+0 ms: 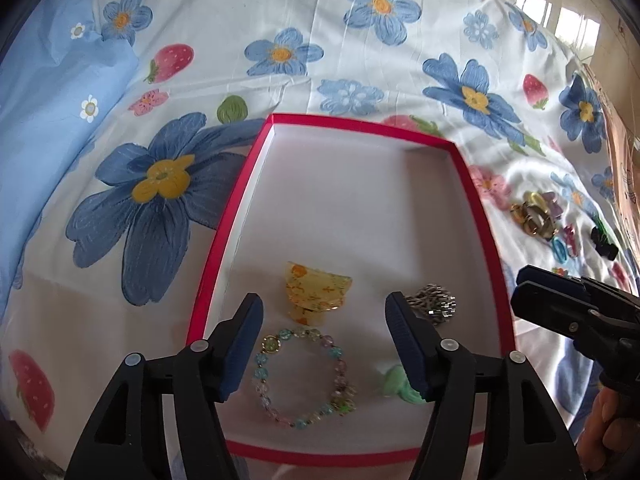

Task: Organize jewelry
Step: 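Carry the claw clip and silver chain into the red box and release both, then withdraw both tools from the box toward the remaining jewelry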

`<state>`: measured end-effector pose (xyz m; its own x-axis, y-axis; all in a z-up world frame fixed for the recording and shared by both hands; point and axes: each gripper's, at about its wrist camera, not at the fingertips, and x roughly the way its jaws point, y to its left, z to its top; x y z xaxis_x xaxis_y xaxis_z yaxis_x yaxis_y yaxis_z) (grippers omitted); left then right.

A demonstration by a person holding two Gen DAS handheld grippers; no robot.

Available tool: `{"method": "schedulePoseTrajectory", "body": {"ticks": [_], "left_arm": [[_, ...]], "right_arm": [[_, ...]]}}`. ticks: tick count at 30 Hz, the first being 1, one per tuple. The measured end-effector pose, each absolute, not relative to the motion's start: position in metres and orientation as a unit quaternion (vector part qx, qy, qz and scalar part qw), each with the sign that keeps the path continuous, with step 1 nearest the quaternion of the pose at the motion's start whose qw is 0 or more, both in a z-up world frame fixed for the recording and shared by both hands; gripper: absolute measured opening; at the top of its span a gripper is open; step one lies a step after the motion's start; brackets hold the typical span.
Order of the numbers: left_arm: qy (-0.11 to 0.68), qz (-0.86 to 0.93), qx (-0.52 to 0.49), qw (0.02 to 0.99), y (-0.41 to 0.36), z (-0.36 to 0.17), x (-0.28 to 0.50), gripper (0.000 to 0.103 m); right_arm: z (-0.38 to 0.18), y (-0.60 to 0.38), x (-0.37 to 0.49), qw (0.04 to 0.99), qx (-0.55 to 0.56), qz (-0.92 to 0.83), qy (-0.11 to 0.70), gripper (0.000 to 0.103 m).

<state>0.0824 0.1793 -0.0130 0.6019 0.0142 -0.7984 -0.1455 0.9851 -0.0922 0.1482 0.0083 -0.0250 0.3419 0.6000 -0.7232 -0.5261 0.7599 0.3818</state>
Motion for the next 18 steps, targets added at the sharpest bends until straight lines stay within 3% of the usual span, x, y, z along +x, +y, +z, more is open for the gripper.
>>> {"method": "schedulePoseTrajectory", "body": {"ticks": [7, 18], "left_arm": [[0.429, 0.024, -0.070, 0.900, 0.159, 0.006, 0.072, 0.072], [0.435, -0.014, -0.049, 0.899, 0.118, 0.014, 0.078, 0.073]], "right_arm": [[-0.012, -0.034, 0.143, 0.837, 0.054, 0.310, 0.449, 0.052], [-0.007, -0.117, 0.137, 0.863, 0.081, 0.230, 0.442, 0.053]]}}
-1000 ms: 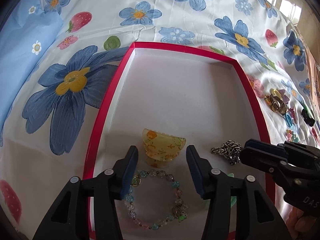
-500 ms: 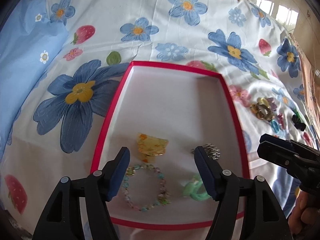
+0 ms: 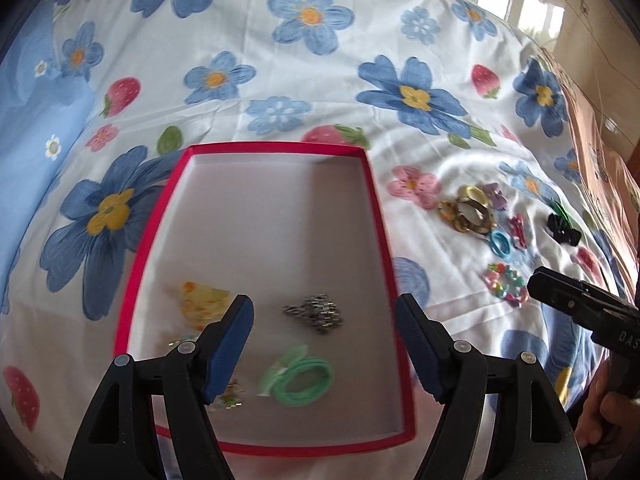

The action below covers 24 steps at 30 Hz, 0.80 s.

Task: Organize jewelry
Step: 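Withdraw both tools from the box toward the remaining jewelry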

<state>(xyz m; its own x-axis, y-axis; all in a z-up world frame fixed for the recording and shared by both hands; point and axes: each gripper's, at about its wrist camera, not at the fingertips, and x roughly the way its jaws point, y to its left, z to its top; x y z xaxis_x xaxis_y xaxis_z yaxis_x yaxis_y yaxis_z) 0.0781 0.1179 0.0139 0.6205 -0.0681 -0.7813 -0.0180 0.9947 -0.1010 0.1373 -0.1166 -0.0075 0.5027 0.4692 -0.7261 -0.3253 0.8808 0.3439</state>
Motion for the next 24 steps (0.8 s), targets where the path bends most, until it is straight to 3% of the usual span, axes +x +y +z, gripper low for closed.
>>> {"method": "schedulePoseTrajectory", "body": {"ticks": [24], "left_arm": [[0.455, -0.069, -0.013, 0.888, 0.043, 0.003, 0.161, 0.071]], "right_arm": [[-0.014, -0.207, 0.180, 0.884, 0.098, 0.146, 0.433, 0.053]]}}
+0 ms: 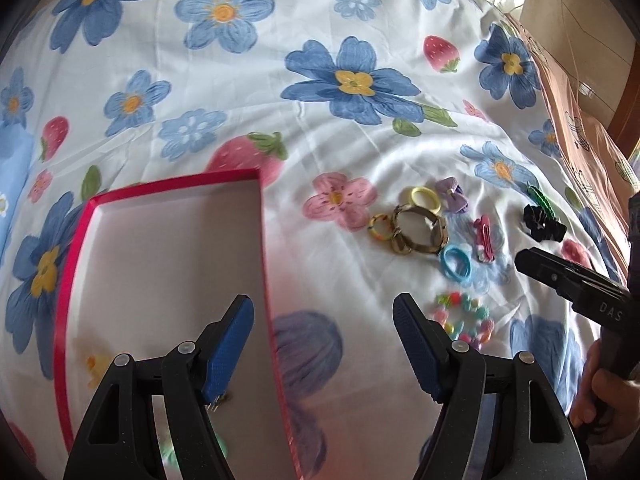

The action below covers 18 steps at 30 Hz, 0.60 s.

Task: Organize jewelry
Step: 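Withdraw both tools from the box toward the remaining jewelry, then grasp the gold watch with the left tool while the right tool grasps the purple hair tie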

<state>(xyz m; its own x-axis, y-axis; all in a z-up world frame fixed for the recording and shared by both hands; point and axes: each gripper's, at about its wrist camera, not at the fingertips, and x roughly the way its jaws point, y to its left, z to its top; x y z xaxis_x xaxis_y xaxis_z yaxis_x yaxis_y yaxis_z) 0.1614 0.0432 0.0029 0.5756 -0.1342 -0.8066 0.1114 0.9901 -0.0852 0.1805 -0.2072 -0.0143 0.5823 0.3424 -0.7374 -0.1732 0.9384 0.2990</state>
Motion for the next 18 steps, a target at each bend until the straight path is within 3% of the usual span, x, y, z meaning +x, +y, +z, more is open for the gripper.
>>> {"method": "schedulePoseTrajectory", "body": {"ticks": [5, 7, 10, 14, 18], "left_arm": [[0.464, -0.089, -0.013, 0.881, 0.026, -0.005, 0.197, 0.068], [0.468, -0.100, -0.014, 0.878, 0.019, -0.010, 0.211, 0.063], [0.477, -0.110, -0.008, 0.872, 0.007, -0.020, 0.231, 0.054], [0.492, -0.125, 0.007, 0.862, -0.013, -0.038, 0.258, 0.036], [0.503, -0.134, 0.024, 0.854, -0.031, -0.055, 0.281, 0.031]], "right_arm": [[-0.014, -0.214, 0.207, 0.885, 0.090, 0.143, 0.433, 0.052], [-0.015, -0.215, 0.219, 0.885, 0.087, 0.143, 0.434, 0.051], [-0.020, -0.215, 0.237, 0.882, 0.079, 0.146, 0.440, 0.042], [-0.029, -0.214, 0.258, 0.877, 0.074, 0.148, 0.450, 0.036], [-0.039, -0.211, 0.277, 0.871, 0.068, 0.151, 0.462, 0.035]]}}
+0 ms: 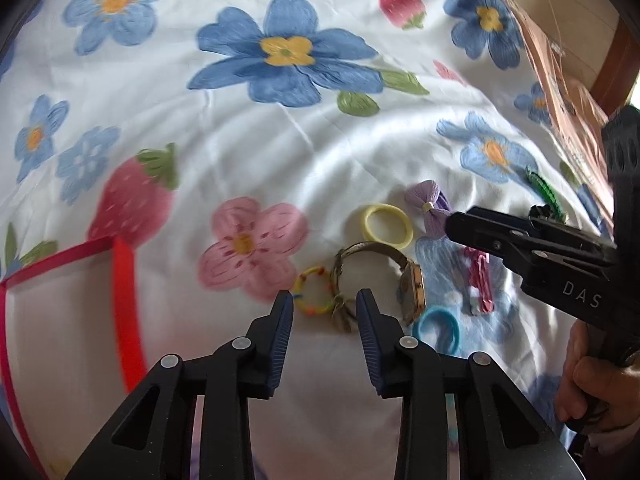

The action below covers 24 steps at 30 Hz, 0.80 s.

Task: Organize jewelry
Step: 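Grasp the gold watch with the left tool while the right tool grasps the purple hair tie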

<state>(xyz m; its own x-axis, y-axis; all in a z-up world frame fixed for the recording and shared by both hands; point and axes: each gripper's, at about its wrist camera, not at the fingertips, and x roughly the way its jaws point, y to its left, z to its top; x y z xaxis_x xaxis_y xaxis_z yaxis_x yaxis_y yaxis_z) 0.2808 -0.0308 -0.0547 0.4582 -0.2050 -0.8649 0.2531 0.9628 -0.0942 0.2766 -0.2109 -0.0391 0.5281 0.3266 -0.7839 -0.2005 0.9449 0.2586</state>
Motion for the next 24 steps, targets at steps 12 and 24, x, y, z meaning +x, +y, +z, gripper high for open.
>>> {"method": "schedulePoseTrajectory", "body": {"ticks": [12, 24], "left_arm": [[0.513, -0.151, 0.022, 0.845, -0.043, -0.080, 0.304, 0.006], [0.489, -0.158, -0.036, 0.857, -0.006, -0.050, 0.263, 0.005]], "right_arm": [[-0.057, -0.203, 0.298, 0.866, 0.047, 0.149, 0.476, 0.010], [-0.026, -0.206, 0.266, 0.875, 0.083, 0.168, 0.447, 0.007]]}}
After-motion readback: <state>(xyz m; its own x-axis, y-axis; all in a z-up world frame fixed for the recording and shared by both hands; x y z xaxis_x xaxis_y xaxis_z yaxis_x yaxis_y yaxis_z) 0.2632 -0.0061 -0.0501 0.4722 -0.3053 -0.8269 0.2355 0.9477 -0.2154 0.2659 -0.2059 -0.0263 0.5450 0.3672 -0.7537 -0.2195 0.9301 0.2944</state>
